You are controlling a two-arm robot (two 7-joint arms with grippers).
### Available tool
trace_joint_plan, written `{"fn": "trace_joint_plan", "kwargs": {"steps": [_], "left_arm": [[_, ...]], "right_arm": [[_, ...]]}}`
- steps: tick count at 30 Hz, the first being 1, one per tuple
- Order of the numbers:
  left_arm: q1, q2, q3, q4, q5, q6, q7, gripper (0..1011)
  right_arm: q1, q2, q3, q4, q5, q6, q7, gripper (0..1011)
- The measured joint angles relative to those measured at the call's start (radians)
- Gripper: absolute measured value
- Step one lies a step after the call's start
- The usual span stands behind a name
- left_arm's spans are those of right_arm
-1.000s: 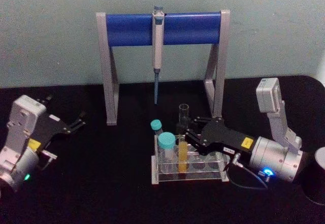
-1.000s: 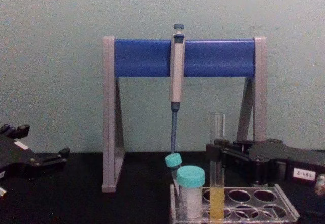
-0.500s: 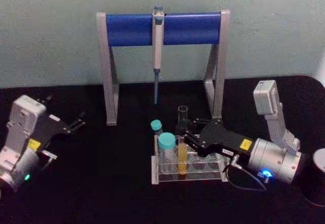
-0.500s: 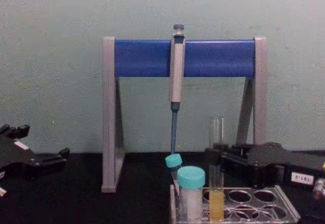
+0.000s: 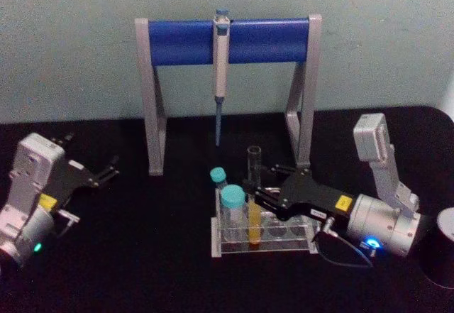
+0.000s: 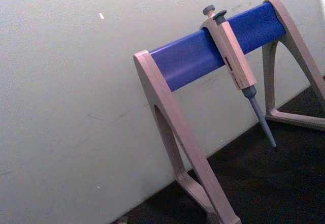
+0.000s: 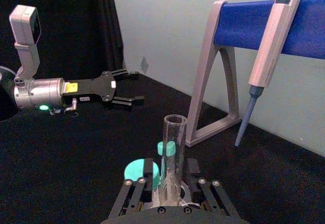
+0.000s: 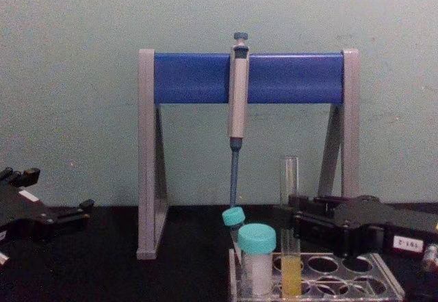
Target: Pick up the test tube from the test tube rack, shake it, then place it back into the test tube rack.
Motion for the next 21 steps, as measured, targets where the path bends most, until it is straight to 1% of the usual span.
{"fn": "trace_joint_plan", "kwargs": {"steps": [1, 5, 7, 8, 11, 12, 13, 14, 17, 18, 21], "left_arm": [[0.000, 0.000, 0.000, 0.000, 0.000, 0.000, 0.000, 1001], [0.000, 0.000, 0.000, 0.000, 0.000, 0.000, 0.000, 1001], [0.000, 0.000, 0.000, 0.000, 0.000, 0.000, 0.000, 1001], [0.000, 0.000, 0.000, 0.000, 0.000, 0.000, 0.000, 1001], [0.000, 0.000, 0.000, 0.000, 0.000, 0.000, 0.000, 1002], [0.000, 0.000, 0.000, 0.000, 0.000, 0.000, 0.000, 1001], [0.000, 0.000, 0.000, 0.000, 0.000, 0.000, 0.000, 1001], [0.000, 0.000, 0.000, 0.000, 0.000, 0.000, 0.000, 1001], [0.000, 0.000, 0.000, 0.000, 0.000, 0.000, 0.000, 1001], [0.000, 0.000, 0.000, 0.000, 0.000, 0.000, 0.000, 1001], [0.000, 0.000, 0.000, 0.000, 0.000, 0.000, 0.000, 1001]], "right_arm": [[0.000, 0.000, 0.000, 0.000, 0.000, 0.000, 0.000, 408], [0.000, 0.000, 0.000, 0.000, 0.001, 0.000, 0.000, 552], [0.000, 0.000, 0.000, 0.000, 0.001, 0.000, 0.000, 596], [0.000, 0.000, 0.000, 0.000, 0.001, 0.000, 0.000, 651], [0.000, 0.000, 0.001, 0.000, 0.002, 0.000, 0.001, 708], [0.000, 0.000, 0.001, 0.000, 0.002, 0.000, 0.001, 764], [0.001, 0.000, 0.001, 0.000, 0.002, 0.000, 0.001, 791], [0.001, 0.000, 0.001, 0.000, 0.002, 0.000, 0.001, 844], [0.001, 0.000, 0.001, -0.001, 0.002, 0.000, 0.001, 892], [0.001, 0.000, 0.001, -0.001, 0.003, 0.000, 0.001, 938], [0.001, 0.000, 0.001, -0.001, 0.003, -0.001, 0.001, 1000]]}}
